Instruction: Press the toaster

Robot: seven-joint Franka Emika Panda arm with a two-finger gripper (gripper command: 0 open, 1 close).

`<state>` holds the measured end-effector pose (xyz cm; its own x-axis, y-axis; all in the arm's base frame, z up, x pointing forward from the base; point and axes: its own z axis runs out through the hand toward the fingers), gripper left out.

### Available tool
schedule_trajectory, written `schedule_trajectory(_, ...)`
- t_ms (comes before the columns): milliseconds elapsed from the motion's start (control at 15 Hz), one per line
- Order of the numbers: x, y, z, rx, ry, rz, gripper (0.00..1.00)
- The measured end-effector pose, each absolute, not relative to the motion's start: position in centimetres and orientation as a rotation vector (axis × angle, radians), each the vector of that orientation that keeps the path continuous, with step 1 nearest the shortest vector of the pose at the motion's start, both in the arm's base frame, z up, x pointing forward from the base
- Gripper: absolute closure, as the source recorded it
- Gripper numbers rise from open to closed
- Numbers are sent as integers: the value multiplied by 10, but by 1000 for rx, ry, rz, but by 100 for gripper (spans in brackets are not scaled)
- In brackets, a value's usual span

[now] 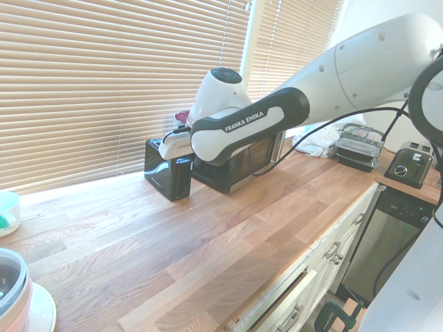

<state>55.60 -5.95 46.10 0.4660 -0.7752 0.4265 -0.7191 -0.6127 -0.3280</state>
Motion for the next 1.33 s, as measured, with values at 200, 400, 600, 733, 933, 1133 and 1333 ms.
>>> schedule_trajectory(200, 565, -69, 460, -2536, 1353, -860, 0)
schedule_trajectory(400, 567, -72, 460, -2541, 1349, -871, 0)
schedule_trajectory(600, 568, -83, 463, -2589, 1331, -903, 0)
schedule_trajectory(733, 569, -88, 464, -2629, 1318, -912, 0)
schedule_trajectory(933, 574, -90, 464, -2664, 1296, -898, 100)
schedule_trajectory(1133, 582, -87, 463, -2683, 1270, -885, 100)
schedule_trajectory(1333, 585, -85, 463, -2686, 1261, -882, 100)
